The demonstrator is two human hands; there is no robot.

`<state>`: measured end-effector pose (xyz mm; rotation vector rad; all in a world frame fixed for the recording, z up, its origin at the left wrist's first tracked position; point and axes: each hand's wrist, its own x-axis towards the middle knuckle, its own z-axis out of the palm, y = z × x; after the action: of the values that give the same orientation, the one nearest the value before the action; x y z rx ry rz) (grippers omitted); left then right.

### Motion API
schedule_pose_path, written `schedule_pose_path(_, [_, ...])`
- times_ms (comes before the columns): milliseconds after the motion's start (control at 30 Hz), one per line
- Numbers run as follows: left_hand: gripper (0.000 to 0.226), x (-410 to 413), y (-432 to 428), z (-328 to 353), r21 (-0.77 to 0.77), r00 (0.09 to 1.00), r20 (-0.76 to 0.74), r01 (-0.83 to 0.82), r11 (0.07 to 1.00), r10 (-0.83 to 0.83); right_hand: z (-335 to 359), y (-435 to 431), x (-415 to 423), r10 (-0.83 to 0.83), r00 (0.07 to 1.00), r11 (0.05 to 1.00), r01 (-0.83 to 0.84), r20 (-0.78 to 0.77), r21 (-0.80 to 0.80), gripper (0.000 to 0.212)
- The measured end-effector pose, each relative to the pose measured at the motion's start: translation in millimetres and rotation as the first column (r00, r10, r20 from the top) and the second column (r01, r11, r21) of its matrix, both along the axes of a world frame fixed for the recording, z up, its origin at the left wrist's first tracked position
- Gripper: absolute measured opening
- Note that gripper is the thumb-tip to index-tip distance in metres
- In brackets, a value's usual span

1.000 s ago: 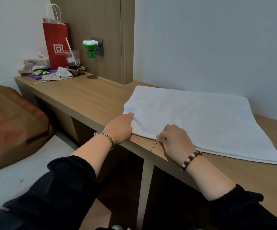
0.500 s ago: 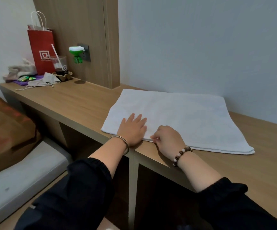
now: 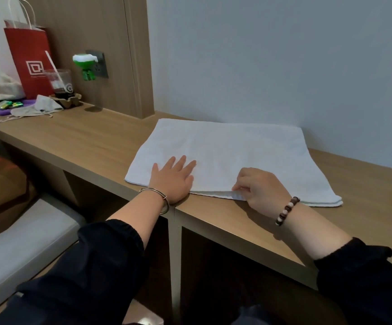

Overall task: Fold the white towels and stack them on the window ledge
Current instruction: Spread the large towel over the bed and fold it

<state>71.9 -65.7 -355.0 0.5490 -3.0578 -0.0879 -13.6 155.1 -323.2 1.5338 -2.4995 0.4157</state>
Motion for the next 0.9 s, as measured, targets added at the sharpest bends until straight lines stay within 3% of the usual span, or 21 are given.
schedule_pose_path(100, [0.051,-0.9,-0.9,-1.2,-0.011,1.000,0.006,0.000,1.000,0.000,-7.0,1.8,-1.4,0.059,0.998,0.997,-0.059,-0.006,0.043,0.016])
schedule_pose_path(233, [0.052,-2.3,0.2,-0.9,-0.006,1.000,0.013,-0.013,1.000,0.013,-10.1,2.7,-2.5,0.105,0.994,0.991,-0.106,-0.014,-0.086,0.023])
schedule_pose_path(333, [0.052,-3.2,0.0,0.1,-0.005,0.999,0.030,-0.022,1.000,0.022,-13.1,2.7,-0.3,0.146,0.988,0.987,-0.149,-0.039,-0.066,0.025])
schedule_pose_path(433, [0.052,-3.3,0.9,0.3,0.001,0.999,0.039,-0.019,1.000,0.019,-15.0,1.9,-0.7,0.109,0.994,0.994,-0.109,-0.017,0.021,0.021])
schedule_pose_path(667, [0.050,-5.4,7.3,8.0,0.079,0.995,0.058,-0.088,0.993,0.084,-14.7,8.5,5.1,0.014,0.996,1.000,-0.015,0.086,0.008,0.026])
schedule_pose_path(800, [0.034,-30.4,41.7,16.0,0.186,0.980,-0.076,-0.165,0.969,0.182,-15.2,11.1,8.0,0.033,0.994,0.999,-0.031,0.106,-0.016,0.025])
schedule_pose_path(900, [0.049,-38.8,71.5,4.0,0.123,0.992,-0.091,-0.080,0.989,0.092,-18.0,20.1,7.5,0.040,0.986,0.998,-0.033,0.159,-0.051,0.026])
